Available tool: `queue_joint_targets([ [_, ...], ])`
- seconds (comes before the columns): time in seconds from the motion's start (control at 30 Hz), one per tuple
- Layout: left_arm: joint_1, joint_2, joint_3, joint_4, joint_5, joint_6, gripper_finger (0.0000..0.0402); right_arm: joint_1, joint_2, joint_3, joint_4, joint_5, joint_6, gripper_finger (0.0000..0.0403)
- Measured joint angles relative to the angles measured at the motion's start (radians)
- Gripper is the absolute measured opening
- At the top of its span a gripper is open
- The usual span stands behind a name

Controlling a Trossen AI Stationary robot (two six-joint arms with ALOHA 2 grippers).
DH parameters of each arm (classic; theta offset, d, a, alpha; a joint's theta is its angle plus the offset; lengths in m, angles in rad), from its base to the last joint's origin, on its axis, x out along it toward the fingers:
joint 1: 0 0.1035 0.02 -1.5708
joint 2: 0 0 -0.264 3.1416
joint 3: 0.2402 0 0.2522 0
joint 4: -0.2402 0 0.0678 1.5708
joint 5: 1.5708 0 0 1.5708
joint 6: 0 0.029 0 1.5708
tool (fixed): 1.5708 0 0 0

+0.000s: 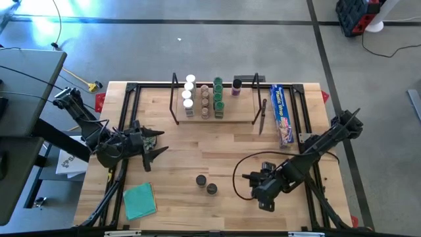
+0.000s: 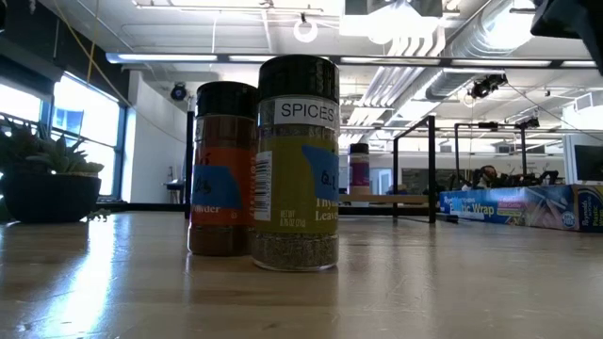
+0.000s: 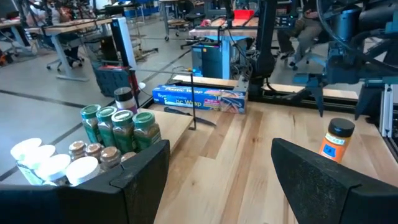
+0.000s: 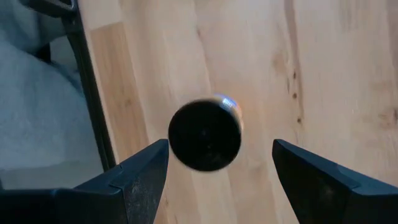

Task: Shelf spices
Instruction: Put the black seasoning bottle on the shelf aligned with the other black seasoning bottle

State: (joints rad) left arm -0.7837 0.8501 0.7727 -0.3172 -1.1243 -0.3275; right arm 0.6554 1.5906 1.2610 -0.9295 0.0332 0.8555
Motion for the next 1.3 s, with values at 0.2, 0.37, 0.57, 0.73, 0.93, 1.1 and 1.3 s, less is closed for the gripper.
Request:
queue_joint_targets([
  [0.2, 0.0, 0.0, 0.0, 0.0, 0.0, 0.0, 0.0278, 0.013, 0.011, 0.0, 0.064, 0.043, -0.091, 0.0281],
  [0.37, 0.0, 0.0, 0.0, 0.0, 0.0, -0.001, 0.0278, 0.044, 0.071, 0.0, 0.079, 0.043, -0.241, 0.0281],
  [0.57, 0.0, 0.0, 0.0, 0.001, 0.0, -0.001, 0.0278, 0.059, 0.117, 0.0, 0.074, 0.08, -0.253, 0.0281],
  [0.73, 0.0, 0.0, 0.0, 0.001, 0.0, -0.001, 0.0278, 0.059, 0.138, 0.0, 0.074, 0.079, -0.246, 0.028],
  [0.93, 0.0, 0.0, 0.0, 0.001, 0.009, -0.001, 0.0278, 0.051, 0.139, 0.001, 0.083, 0.058, -0.194, 0.0215],
  [1.1, 0.0, 0.0, 0.0, 0.001, 0.014, -0.002, 0.0278, 0.023, 0.14, 0.086, -0.004, 0.083, -0.156, 0.0187],
  [1.3, 0.0, 0.0, 0.0, 0.008, 0.014, -0.001, 0.0278, -0.115, 0.139, 0.37, -0.371, 0.299, -0.262, 0.0187],
])
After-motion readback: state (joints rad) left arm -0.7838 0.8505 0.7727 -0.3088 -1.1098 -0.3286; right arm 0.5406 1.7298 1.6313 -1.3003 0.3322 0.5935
